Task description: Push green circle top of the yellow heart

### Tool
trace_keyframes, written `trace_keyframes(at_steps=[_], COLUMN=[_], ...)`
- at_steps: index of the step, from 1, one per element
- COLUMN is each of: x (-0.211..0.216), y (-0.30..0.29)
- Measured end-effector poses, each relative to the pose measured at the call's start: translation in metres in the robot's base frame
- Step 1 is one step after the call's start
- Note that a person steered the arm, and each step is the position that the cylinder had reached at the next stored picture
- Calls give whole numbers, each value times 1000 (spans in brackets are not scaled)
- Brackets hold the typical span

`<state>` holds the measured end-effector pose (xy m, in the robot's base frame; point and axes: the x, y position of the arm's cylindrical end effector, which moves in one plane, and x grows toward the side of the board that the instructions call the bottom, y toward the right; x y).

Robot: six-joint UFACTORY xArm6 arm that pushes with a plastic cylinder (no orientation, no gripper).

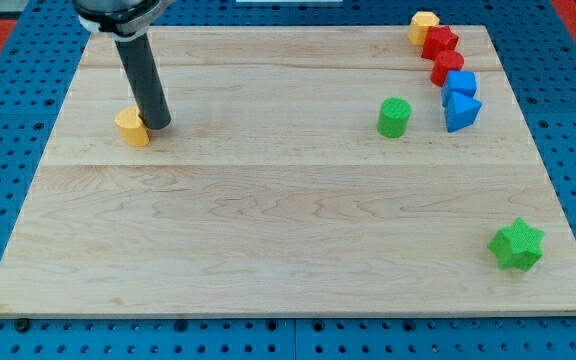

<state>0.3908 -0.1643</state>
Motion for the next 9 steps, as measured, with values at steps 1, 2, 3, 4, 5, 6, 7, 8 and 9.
trace_keyframes(at_steps=[1,2,3,4,5,6,7,8,9], x=[12,-2,31,52,58,43,32,-4,-30], y=[-23,-25,52,148,256,309,314,316,304])
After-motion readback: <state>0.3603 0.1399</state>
